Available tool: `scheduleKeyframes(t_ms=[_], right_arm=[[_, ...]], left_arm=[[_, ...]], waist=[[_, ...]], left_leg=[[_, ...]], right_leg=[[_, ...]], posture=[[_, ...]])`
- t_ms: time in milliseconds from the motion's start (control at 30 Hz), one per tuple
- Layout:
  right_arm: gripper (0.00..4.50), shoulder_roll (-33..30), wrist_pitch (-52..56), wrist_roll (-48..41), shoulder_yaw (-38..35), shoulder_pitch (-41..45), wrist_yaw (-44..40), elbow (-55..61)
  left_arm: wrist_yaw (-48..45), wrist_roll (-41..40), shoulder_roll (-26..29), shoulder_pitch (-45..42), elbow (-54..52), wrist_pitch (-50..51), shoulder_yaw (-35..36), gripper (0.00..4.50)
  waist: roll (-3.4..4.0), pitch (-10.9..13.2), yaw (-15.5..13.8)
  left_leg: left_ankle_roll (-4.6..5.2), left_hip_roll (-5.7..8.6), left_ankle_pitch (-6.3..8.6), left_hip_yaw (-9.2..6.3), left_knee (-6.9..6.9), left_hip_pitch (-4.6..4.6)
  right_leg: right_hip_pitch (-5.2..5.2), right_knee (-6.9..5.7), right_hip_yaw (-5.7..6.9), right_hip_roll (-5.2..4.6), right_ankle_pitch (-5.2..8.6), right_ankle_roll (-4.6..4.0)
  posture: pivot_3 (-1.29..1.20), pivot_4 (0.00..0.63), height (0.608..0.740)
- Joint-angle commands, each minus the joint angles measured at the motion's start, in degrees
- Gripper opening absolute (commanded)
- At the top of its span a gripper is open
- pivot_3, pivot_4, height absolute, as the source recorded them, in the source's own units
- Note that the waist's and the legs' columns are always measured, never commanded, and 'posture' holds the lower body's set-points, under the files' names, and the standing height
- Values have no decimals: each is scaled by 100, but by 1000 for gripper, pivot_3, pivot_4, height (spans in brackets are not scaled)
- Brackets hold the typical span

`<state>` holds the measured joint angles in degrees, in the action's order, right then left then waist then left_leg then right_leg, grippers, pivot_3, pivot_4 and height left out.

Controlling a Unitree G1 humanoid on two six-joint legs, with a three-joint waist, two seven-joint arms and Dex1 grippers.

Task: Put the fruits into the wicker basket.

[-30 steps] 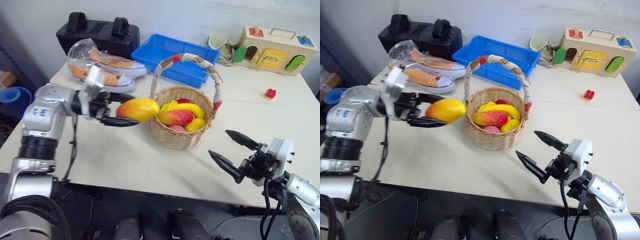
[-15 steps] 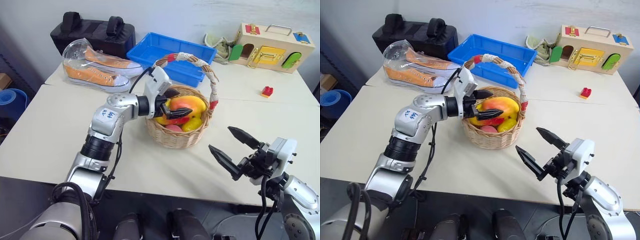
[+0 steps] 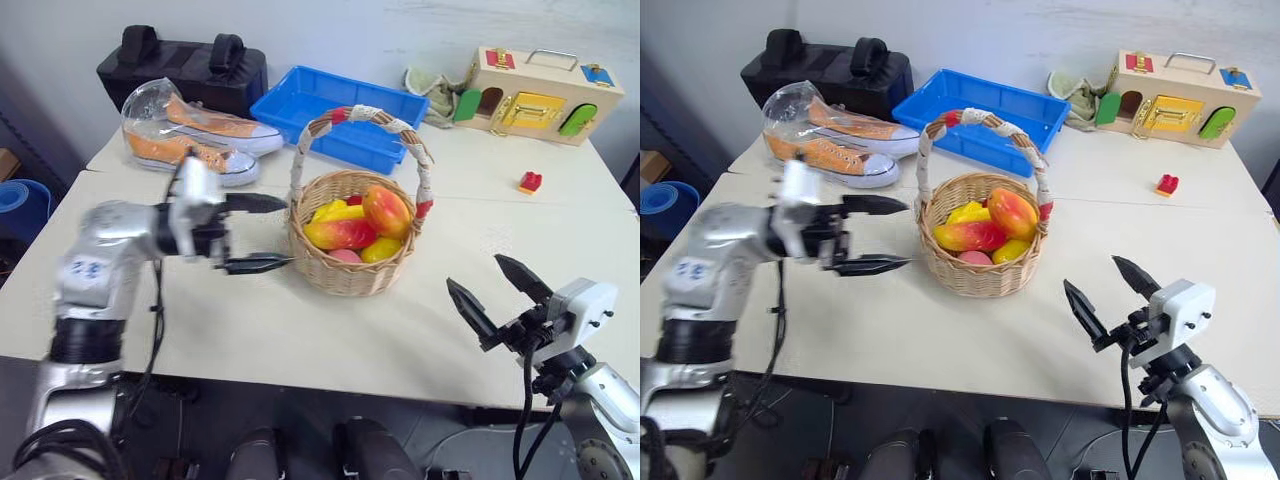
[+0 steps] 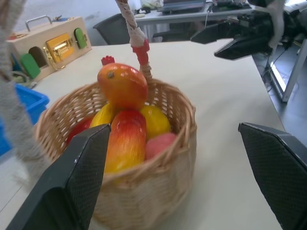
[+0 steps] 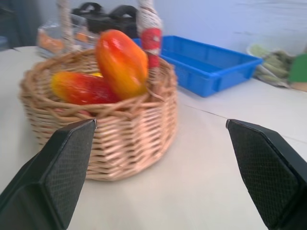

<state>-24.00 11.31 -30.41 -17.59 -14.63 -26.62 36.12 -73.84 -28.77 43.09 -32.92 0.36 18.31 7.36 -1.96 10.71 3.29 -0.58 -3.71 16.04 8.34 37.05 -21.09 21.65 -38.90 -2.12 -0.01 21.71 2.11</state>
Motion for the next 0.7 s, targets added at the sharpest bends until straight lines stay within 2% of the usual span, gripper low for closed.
scheduleKeyframes(t_ms=[33,200,467,567,600,667,700], right_arm=[[4500,318,-221,767,683,543,506,138],[4500,872,-3,1590,1316,1737,1308,-339],[4500,1258,263,2082,1597,3012,1798,-1141],[3931,1285,344,2157,1624,3277,1832,-1400],[3647,1307,374,2141,1617,3344,1838,-1454],[2800,1319,419,2136,1614,3434,1825,-1516],[2593,1348,459,2111,1597,3457,1838,-1536]], left_arm=[[-347,101,484,544,644,-424,497,4473],[-120,-27,585,863,936,-475,830,4473],[321,-387,294,1300,-53,-174,991,4473],[500,-475,232,1355,-296,-99,1026,4500],[553,-502,218,1370,-371,-73,1024,4500],[639,-553,198,1411,-497,-29,1030,4500],[669,-571,195,1434,-542,-16,1036,4500]], waist=[[2,0,64],[-6,-3,68],[-7,-4,6],[-7,-4,20],[-7,-3,30],[-7,-3,49],[-6,-3,62]], left_leg=[[-1,-1,1,4,-2,3],[5,2,4,-5,-3,-21],[16,8,18,2,-2,-44],[11,7,14,6,-1,-56],[9,7,13,7,0,-57],[5,7,11,9,-1,-56],[4,7,10,9,0,-56]], right_leg=[[0,-1,-1,0,0,-3],[22,-7,11,-10,-1,-6],[44,-2,15,-23,-1,-4],[68,-22,13,-22,-1,-4],[72,-27,13,-22,-1,-4],[79,-41,12,-20,-1,-4],[80,-46,12,-20,-1,-4]], posture=[[0,150,740],[0,150,740],[0,150,740],[0,150,740],[0,150,740],[0,150,740],[0,150,740]])
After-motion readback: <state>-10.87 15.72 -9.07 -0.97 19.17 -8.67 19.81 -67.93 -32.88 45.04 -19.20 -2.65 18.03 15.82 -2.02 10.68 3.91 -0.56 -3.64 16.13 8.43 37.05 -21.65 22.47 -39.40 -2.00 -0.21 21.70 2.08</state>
